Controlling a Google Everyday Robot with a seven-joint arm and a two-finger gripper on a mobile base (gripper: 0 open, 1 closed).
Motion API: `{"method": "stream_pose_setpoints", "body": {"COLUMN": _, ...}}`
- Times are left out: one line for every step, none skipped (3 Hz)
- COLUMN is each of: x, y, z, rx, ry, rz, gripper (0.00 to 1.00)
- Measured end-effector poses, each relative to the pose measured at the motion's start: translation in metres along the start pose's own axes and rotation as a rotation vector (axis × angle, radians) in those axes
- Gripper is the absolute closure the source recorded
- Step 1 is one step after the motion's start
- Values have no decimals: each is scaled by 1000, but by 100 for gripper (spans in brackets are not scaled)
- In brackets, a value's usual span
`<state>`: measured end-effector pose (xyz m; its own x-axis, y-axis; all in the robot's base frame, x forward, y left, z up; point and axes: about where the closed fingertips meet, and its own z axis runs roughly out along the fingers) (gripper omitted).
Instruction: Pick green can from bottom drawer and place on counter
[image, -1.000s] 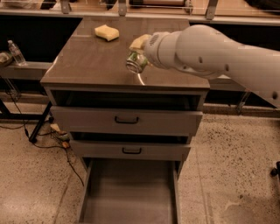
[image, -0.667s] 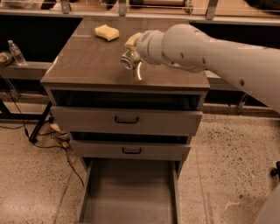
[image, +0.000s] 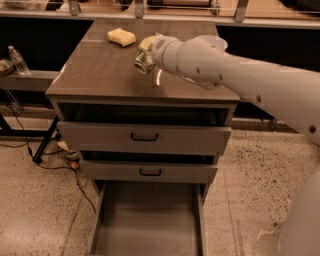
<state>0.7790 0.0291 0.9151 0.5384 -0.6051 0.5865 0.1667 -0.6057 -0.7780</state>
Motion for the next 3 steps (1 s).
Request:
{"method": "stream_pose_setpoints", "body": {"x": 7, "y": 7, "z": -2, "rx": 43, "ry": 87, "rz": -114, "gripper": 100}}
{"method": "stream_pose_setpoints", "body": {"x": 3, "y": -2, "z": -9, "rx": 100, "ry": 199, "rz": -289, "gripper": 100}}
{"method": "stream_pose_setpoints", "body": {"x": 0, "y": -6, "z": -15, "rx": 117, "ry": 277, "rz": -402, "gripper": 100}}
